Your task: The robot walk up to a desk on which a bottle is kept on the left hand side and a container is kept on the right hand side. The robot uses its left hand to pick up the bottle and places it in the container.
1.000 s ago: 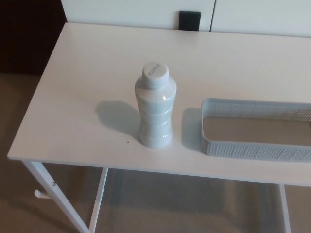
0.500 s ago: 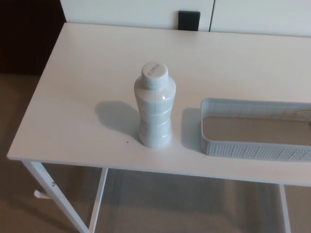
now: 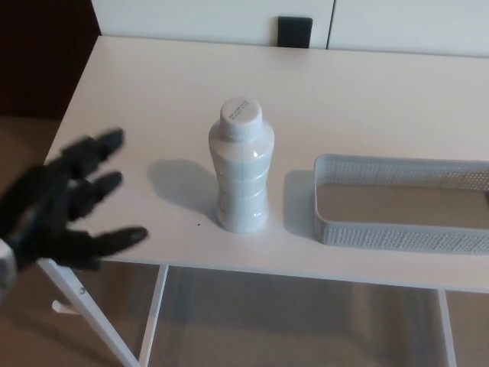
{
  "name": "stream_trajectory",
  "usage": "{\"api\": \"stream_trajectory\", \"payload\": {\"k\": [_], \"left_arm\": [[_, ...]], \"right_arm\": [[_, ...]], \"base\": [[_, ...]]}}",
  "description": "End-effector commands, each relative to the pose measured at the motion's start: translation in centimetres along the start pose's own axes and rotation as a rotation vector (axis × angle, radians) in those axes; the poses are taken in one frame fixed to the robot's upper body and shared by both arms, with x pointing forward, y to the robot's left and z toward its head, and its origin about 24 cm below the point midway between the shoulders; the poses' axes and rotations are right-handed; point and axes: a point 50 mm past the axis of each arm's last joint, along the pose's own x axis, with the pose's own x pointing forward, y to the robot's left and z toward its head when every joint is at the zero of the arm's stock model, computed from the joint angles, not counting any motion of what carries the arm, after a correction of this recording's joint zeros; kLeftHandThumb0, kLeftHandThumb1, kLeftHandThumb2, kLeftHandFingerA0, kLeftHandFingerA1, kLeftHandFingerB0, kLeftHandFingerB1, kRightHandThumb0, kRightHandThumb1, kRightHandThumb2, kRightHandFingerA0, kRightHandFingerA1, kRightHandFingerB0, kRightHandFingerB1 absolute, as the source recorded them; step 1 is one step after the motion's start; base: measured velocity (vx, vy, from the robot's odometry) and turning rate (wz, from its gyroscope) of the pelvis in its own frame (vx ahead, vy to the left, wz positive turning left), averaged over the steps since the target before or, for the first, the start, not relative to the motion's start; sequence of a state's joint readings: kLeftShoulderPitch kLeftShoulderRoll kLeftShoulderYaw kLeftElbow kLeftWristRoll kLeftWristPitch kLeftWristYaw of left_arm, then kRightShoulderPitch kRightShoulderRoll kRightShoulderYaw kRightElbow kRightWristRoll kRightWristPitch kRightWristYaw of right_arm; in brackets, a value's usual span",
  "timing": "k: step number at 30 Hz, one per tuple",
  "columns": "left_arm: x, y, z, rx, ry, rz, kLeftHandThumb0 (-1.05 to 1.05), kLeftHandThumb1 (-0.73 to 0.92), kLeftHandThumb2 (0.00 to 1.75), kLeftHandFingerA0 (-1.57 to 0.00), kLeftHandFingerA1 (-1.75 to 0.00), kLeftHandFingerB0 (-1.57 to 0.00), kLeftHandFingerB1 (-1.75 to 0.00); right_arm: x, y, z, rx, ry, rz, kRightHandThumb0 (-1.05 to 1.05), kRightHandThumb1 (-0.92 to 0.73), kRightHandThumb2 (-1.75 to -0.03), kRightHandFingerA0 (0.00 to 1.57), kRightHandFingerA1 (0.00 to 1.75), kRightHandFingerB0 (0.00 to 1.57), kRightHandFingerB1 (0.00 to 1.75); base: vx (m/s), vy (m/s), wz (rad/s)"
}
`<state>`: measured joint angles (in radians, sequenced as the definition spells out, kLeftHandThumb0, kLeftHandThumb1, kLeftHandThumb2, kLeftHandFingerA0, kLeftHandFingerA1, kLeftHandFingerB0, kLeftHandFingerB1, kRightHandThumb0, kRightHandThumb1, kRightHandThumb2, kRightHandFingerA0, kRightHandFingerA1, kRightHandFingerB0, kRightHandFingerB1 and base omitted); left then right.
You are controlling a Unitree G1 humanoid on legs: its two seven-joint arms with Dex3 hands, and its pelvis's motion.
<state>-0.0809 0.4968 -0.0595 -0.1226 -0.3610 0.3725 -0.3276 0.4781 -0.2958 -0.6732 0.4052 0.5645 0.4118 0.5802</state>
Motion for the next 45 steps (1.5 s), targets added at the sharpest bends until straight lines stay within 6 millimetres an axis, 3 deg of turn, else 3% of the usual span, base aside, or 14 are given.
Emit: {"api": "stream_trajectory", "payload": {"k": [1,16,18,19,20,24,25,31,36,37,40,41,42,45], "left_arm": [[1.1,-1.2,-2.5,0.051,0.068,-0.03,-0.46,0.33,0.66,0.0,-0.13,0.0,-0.07],[4.1,-2.6,-2.1,-0.123,0.033,0.03,-0.37,0.32,0.69,0.0,-0.27,0.0,-0.2],[4.4,-2.7,-1.8,-0.127,0.023,0.042,-0.32,0.48,0.55,-0.02,-0.24,0.0,-0.17],[4.6,-2.9,-1.6,-0.126,0.02,0.045,-0.32,0.48,0.55,-0.02,-0.25,0.0,-0.19],[4.8,-3.0,-1.3,-0.117,0.01,0.049,-0.37,0.46,0.58,-0.02,-0.26,0.0,-0.18],[5.4,-3.9,-0.2,-0.103,-0.034,0.05,-0.43,0.33,0.7,0.0,-0.28,0.0,-0.19],[5.5,-4.2,0.1,-0.101,-0.043,0.051,-0.42,0.33,0.7,0.0,-0.28,0.0,-0.2],[6.3,-5.8,1.1,-0.095,-0.08,0.031,-0.4,0.49,0.55,-0.02,-0.26,0.0,-0.18],[7.4,-7.5,2.0,-0.085,-0.071,-0.002,-0.43,0.35,0.7,0.0,-0.21,0.0,-0.16],[7.6,-7.8,2.2,-0.079,-0.07,-0.006,-0.45,0.35,0.7,0.0,-0.22,0.0,-0.15],[8.0,-8.6,2.5,-0.059,-0.069,-0.014,-0.45,0.35,0.7,0.0,-0.25,0.0,-0.16],[8.2,-8.9,2.6,-0.056,-0.063,-0.015,-0.45,0.35,0.7,0.0,-0.23,0.0,-0.16],[8.3,-9.2,2.7,-0.052,-0.061,-0.016,-0.45,0.35,0.69,0.0,-0.21,0.0,-0.14],[8.7,-9.9,3.0,-0.023,-0.045,-0.014,-0.53,0.38,0.72,0.0,-0.17,0.0,-0.12]], "right_arm": [[-0.1,0.8,-0.2,0.025,-0.006,0.038,0.11,-0.32,-0.89,0.22,0.57,0.22,0.54],[-1.1,2.2,0.1,0.019,-0.02,0.098,0.07,-0.27,-0.82,0.23,0.57,0.23,0.54],[-1.2,2.4,0.1,0.016,-0.022,0.093,0.07,-0.25,-0.81,0.25,0.58,0.25,0.55],[-1.1,2.3,0.0,0.02,-0.023,0.091,0.11,-0.38,-0.59,0.34,0.48,0.39,0.38],[-1.0,2.5,0.1,0.01,-0.024,0.092,0.05,-0.28,-0.83,0.25,0.58,0.22,0.54],[-0.6,2.7,0.0,-0.002,-0.022,0.086,0.06,-0.27,-0.84,0.3,0.6,0.26,0.56],[-0.6,2.8,0.0,0.0,-0.021,0.083,0.08,-0.41,-0.6,0.41,0.48,0.4,0.38],[-0.5,2.7,-0.3,-0.004,-0.011,0.083,0.07,-0.4,-0.57,0.38,0.48,0.36,0.37],[-0.6,2.7,-0.4,0.008,-0.023,0.093,0.07,-0.42,-0.61,0.37,0.49,0.35,0.37],[-0.5,2.7,-0.4,0.009,-0.024,0.099,0.06,-0.3,-0.86,0.25,0.58,0.23,0.54],[-0.5,2.5,-0.2,0.002,-0.026,0.089,0.06,-0.3,-0.85,0.24,0.57,0.23,0.54],[-0.5,2.5,-0.1,0.001,-0.028,0.092,0.06,-0.42,-0.62,0.28,0.44,0.33,0.36],[-0.6,2.5,-0.1,-0.003,-0.028,0.092,0.04,-0.28,-0.83,0.23,0.57,0.22,0.54],[-0.7,2.5,0.1,-0.011,-0.03,0.091,0.03,-0.29,-0.84,0.26,0.58,0.22,0.54]], "base": [[0.0,0.0,0.0],[0.0,0.0,0.0],[0.0,0.0,0.0],[0.0,0.0,0.0],[0.0,0.0,0.0],[0.0,0.0,0.0],[0.0,0.0,0.0],[0.0,0.0,0.0],[0.0,0.0,0.0],[0.0,0.0,0.0],[0.0,0.0,0.0],[0.0,0.0,0.0],[0.0,0.0,0.0],[0.0,0.0,0.0]]}}
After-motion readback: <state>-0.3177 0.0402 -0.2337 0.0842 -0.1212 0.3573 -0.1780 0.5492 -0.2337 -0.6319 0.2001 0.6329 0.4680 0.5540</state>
